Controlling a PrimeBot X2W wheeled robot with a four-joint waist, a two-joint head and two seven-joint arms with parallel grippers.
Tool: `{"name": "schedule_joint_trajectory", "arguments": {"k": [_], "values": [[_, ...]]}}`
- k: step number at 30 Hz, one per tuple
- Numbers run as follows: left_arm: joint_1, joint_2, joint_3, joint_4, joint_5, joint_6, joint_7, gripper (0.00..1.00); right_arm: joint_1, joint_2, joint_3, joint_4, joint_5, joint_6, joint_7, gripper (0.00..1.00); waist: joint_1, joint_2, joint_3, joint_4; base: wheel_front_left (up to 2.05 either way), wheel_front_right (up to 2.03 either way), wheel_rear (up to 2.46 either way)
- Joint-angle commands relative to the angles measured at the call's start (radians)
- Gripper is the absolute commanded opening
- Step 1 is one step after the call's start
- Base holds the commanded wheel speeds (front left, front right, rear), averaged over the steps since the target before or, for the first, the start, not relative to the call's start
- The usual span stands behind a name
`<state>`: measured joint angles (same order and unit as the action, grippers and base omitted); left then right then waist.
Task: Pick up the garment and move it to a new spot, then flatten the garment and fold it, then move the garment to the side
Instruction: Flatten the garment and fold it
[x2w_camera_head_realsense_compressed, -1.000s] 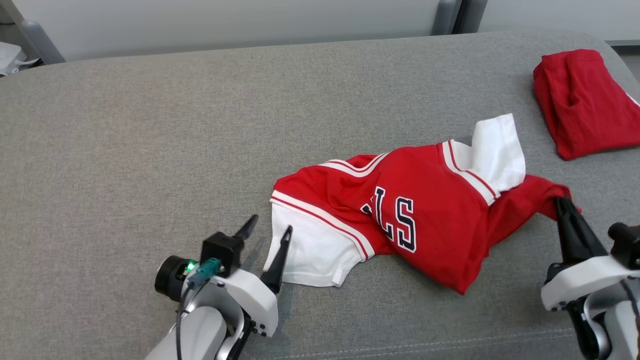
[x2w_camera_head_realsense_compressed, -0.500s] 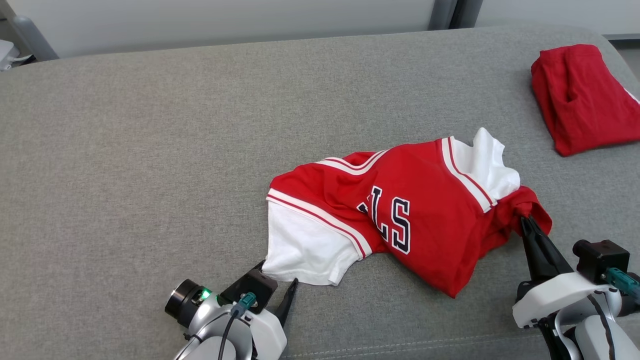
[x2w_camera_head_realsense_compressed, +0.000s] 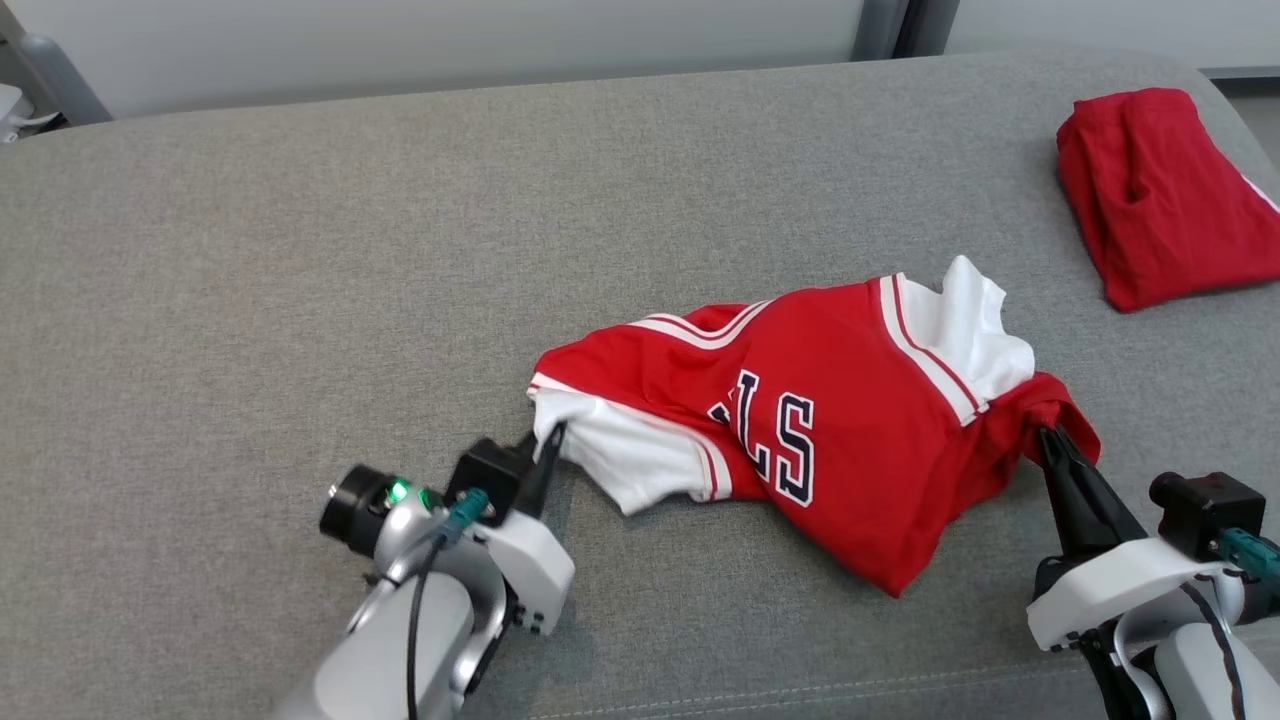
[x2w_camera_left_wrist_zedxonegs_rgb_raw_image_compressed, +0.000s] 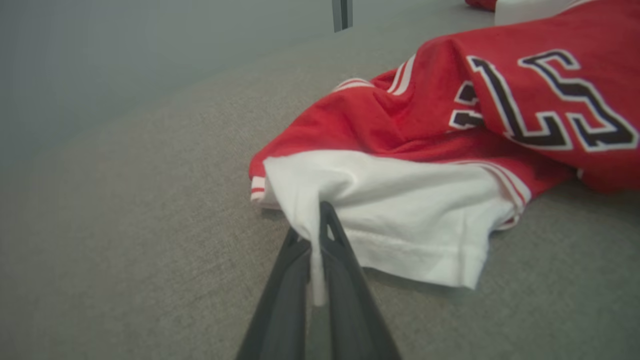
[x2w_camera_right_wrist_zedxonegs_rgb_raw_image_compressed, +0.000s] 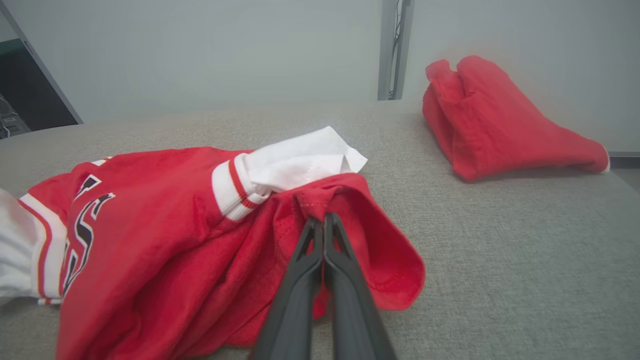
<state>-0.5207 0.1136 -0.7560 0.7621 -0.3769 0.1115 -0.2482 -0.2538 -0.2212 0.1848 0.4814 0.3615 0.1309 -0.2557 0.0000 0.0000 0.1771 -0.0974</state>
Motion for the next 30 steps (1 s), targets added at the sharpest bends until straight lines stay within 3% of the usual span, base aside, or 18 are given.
{"name": "schedule_joint_trajectory", "arguments": {"k": [1, 5, 9, 12, 15, 18, 26, 30], "values": [[-0.047, 0.031, 0.058, -0.067, 0.001, 0.018, -0.013, 0.00, -0.020, -0.022, 0.024, -0.029, 0.009, 0.000, -0.006, 0.00, 0.0000, 0.0000, -0.004, 0.004, 0.00, 0.00, 0.00], [-0.023, 0.112, 0.206, -0.387, 0.025, 0.052, -0.013, 0.00, -0.026, -0.059, 0.033, -0.054, 0.060, 0.000, 0.001, 0.00, 0.0000, 0.0000, -0.025, 0.025, 0.00, 0.00, 0.00], [0.017, 0.179, 0.306, -0.640, -0.031, 0.028, 0.014, 0.00, -0.002, -0.114, 0.052, -0.105, 0.144, 0.000, 0.116, 0.00, 0.0000, 0.0000, -0.051, 0.053, 0.00, 0.00, 0.00], [0.005, 0.232, 0.334, -0.674, -0.058, 0.015, 0.082, 0.00, 0.012, -0.145, 0.101, -0.108, 0.202, 0.000, 0.254, 0.00, 0.0000, 0.0000, -0.063, 0.057, 0.00, 0.00, 0.00], [-0.008, 0.236, 0.361, -0.690, -0.105, 0.010, 0.121, 0.00, -0.001, -0.161, 0.156, -0.123, 0.262, 0.000, 0.335, 0.00, 0.0000, 0.0000, -0.066, 0.047, 0.00, 0.00, 0.00], [-0.018, 0.247, 0.375, -0.723, -0.113, 0.016, 0.137, 0.00, -0.011, -0.177, 0.134, -0.165, 0.276, 0.000, 0.303, 0.00, 0.0000, 0.0000, -0.071, 0.039, 0.00, 0.00, 0.00], [-0.041, 0.298, 0.428, -0.822, -0.120, 0.022, 0.124, 0.00, -0.060, -0.206, 0.014, -0.298, 0.167, 0.000, 0.088, 0.00, 0.0000, 0.0000, -0.089, 0.010, 0.00, 0.00, 0.00], [-0.040, 0.304, 0.448, -0.808, -0.199, -0.012, 0.170, 0.00, -0.080, -0.218, 0.054, -0.302, 0.194, 0.000, 0.154, 0.00, 0.0000, 0.0000, -0.082, 0.012, 0.00, 0.00, 0.00]]}}
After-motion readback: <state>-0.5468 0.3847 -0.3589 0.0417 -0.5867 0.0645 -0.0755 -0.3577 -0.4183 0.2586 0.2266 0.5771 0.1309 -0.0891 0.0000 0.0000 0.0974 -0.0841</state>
